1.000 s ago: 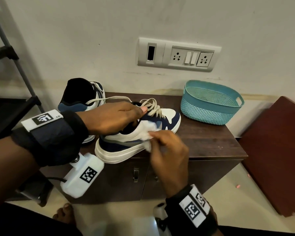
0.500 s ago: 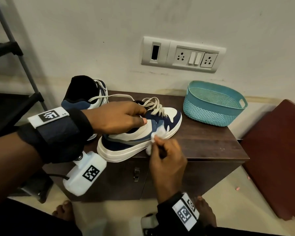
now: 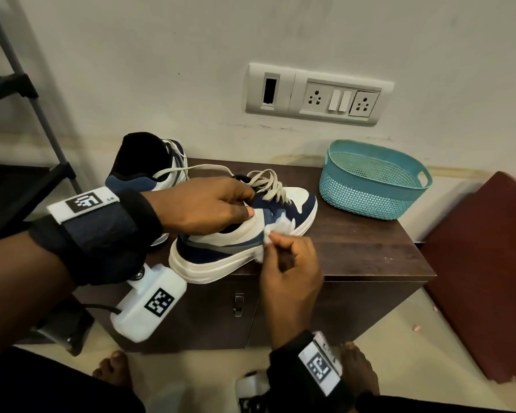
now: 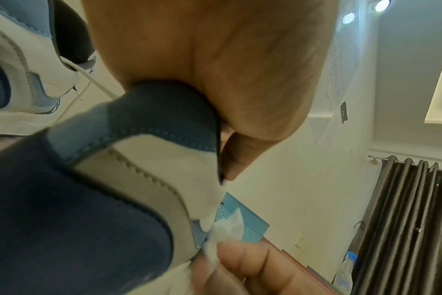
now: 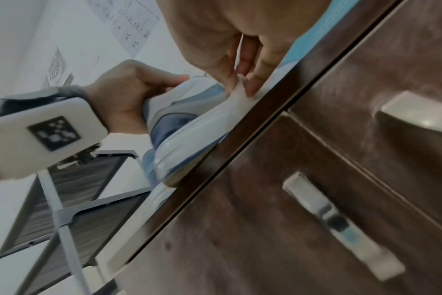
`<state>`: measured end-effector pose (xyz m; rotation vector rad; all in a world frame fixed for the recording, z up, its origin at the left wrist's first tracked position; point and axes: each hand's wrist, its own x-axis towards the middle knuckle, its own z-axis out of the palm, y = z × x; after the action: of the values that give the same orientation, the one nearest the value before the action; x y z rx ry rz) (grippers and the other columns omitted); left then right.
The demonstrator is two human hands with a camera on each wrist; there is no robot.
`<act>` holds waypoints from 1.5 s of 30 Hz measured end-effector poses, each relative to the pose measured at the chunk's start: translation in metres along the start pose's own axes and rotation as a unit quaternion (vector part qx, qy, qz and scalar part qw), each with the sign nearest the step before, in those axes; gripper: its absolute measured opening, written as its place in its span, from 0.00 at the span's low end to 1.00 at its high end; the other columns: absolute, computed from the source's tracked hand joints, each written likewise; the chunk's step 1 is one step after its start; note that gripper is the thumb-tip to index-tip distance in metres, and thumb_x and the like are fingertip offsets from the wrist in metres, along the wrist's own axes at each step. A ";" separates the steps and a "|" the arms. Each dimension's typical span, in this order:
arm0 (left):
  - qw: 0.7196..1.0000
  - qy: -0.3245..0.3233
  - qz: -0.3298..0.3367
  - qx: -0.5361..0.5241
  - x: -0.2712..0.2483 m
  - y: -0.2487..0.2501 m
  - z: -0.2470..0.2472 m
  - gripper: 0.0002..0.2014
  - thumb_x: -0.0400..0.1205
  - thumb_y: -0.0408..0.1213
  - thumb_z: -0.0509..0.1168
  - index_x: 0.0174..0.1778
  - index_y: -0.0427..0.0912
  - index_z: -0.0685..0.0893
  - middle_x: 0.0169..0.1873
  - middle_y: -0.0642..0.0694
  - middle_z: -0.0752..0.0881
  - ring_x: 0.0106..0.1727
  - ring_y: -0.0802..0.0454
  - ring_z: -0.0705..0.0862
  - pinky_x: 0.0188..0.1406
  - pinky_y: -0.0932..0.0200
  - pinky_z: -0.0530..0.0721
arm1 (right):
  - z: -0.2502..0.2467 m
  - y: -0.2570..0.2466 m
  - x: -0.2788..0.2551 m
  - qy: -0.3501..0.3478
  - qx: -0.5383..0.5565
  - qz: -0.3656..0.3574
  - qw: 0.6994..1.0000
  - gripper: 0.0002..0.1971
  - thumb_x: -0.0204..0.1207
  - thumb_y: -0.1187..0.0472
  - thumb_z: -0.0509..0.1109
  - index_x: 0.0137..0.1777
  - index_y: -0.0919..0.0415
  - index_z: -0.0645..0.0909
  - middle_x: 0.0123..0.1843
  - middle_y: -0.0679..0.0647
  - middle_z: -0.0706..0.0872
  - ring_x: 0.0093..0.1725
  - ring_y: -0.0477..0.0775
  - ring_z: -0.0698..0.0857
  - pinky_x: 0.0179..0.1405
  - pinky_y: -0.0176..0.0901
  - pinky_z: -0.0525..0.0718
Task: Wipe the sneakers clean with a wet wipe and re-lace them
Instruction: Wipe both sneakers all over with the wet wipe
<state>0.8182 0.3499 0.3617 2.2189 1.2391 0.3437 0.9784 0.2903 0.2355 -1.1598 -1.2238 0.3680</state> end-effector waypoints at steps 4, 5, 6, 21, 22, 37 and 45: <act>1.000 -0.006 0.002 -0.013 -0.001 0.001 0.000 0.14 0.79 0.52 0.60 0.38 0.45 0.78 0.26 0.52 0.76 0.29 0.52 0.73 0.39 0.46 0.75 | 0.000 -0.005 -0.020 -0.087 0.043 -0.027 0.995 0.08 0.75 0.73 0.78 0.46 0.60 0.90 0.46 0.48 0.89 0.49 0.47 0.90 0.50 0.39 0.87; 1.000 -0.006 0.001 -0.016 -0.001 0.001 -0.001 0.15 0.79 0.52 0.60 0.40 0.43 0.78 0.26 0.51 0.77 0.29 0.52 0.73 0.39 0.46 0.75 | -0.005 -0.002 -0.017 -0.102 0.042 -0.039 0.993 0.08 0.75 0.74 0.78 0.47 0.61 0.90 0.47 0.49 0.89 0.49 0.47 0.89 0.50 0.40 0.87; 1.000 -0.007 0.000 -0.015 -0.001 0.001 -0.001 0.16 0.79 0.53 0.59 0.42 0.43 0.79 0.27 0.49 0.78 0.30 0.52 0.74 0.39 0.46 0.75 | -0.009 0.001 -0.011 -0.101 0.037 -0.044 0.993 0.09 0.75 0.76 0.77 0.48 0.61 0.90 0.47 0.49 0.89 0.49 0.48 0.89 0.50 0.41 0.87; 1.000 -0.001 -0.008 -0.005 0.001 -0.002 -0.001 0.13 0.78 0.53 0.58 0.40 0.48 0.79 0.25 0.55 0.77 0.27 0.57 0.73 0.36 0.54 0.72 | -0.017 0.017 0.008 -0.115 -0.081 -0.143 0.980 0.12 0.73 0.80 0.73 0.46 0.62 0.87 0.47 0.49 0.86 0.50 0.52 0.86 0.48 0.50 0.85; 1.000 0.003 -0.007 0.004 0.001 -0.002 0.000 0.11 0.79 0.54 0.57 0.40 0.51 0.79 0.26 0.56 0.78 0.28 0.57 0.74 0.38 0.53 0.73 | -0.017 0.020 0.012 -0.093 -0.092 -0.126 0.983 0.12 0.73 0.80 0.73 0.46 0.61 0.87 0.47 0.49 0.86 0.50 0.51 0.86 0.48 0.52 0.85; 1.000 0.000 -0.003 -0.012 0.003 -0.003 0.000 0.13 0.79 0.52 0.59 0.43 0.45 0.80 0.27 0.54 0.78 0.27 0.57 0.73 0.35 0.55 0.71 | -0.025 0.018 0.035 -0.124 -0.153 -0.135 0.971 0.09 0.75 0.74 0.71 0.45 0.59 0.86 0.47 0.49 0.85 0.49 0.49 0.85 0.49 0.52 0.86; 0.999 -0.015 -0.006 -0.040 0.002 -0.002 -0.001 0.12 0.83 0.49 0.60 0.44 0.44 0.80 0.25 0.56 0.76 0.24 0.59 0.71 0.30 0.58 0.68 | -0.019 0.008 0.026 -0.122 -0.035 -0.089 0.988 0.10 0.73 0.75 0.75 0.45 0.59 0.90 0.47 0.49 0.87 0.48 0.46 0.87 0.46 0.48 0.87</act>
<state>0.8173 0.3524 0.3608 2.1392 1.2019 0.3473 1.0072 0.3036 0.2449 -1.0759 -1.5536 0.3409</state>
